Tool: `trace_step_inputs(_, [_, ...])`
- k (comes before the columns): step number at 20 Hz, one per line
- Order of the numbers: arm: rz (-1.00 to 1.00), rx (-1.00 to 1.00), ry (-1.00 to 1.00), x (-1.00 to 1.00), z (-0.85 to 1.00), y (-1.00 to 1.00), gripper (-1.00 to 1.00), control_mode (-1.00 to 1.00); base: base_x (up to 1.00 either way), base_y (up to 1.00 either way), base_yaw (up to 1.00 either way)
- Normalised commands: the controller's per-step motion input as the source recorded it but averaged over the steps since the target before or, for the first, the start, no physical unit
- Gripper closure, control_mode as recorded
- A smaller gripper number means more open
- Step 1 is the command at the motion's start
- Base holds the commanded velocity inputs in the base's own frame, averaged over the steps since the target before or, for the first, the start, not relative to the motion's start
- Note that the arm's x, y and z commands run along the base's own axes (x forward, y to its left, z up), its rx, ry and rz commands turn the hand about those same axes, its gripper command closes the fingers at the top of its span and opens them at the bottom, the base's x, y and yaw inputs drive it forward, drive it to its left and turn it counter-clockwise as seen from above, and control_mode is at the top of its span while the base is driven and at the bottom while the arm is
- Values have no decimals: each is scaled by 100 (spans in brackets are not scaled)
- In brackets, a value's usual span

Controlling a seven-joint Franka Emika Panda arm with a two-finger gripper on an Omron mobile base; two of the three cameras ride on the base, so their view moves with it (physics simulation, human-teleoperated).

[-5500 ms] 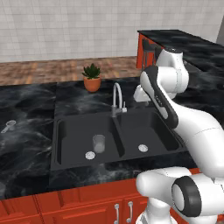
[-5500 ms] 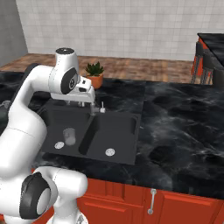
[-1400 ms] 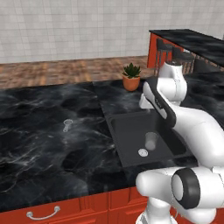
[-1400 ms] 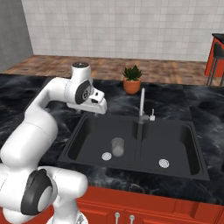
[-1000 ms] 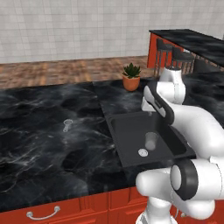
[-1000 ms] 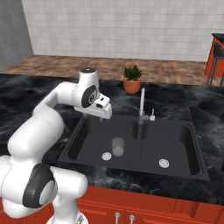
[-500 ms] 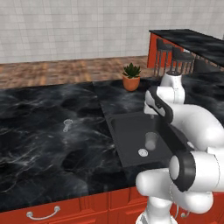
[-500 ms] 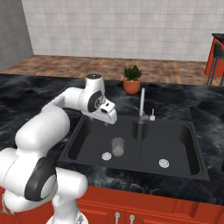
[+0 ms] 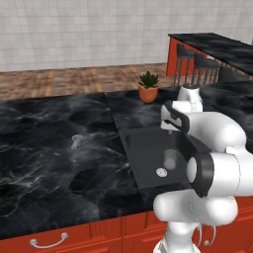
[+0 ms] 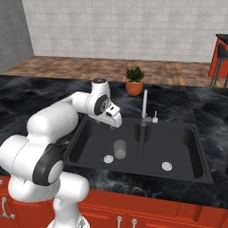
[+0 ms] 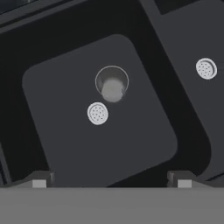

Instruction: Move any existing items from the left basin to the right basin for drying. Then move the measuring cup from the counter to the left basin of the sink for washing.

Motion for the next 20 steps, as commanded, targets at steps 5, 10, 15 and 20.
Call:
trace_step_inputs(5, [-2,-1,0,31,-18,-5,-100,-100,0,0,0])
trace_step_inputs(10, [0,0,0,38,-25,0,-100,-100,0,0,0])
trace_step_inputs(15, [0,0,0,33,-30,0,-100,-100,0,0,0])
trace_step_inputs(20, [0,0,0,30,-27,-2,-100,-100,0,0,0])
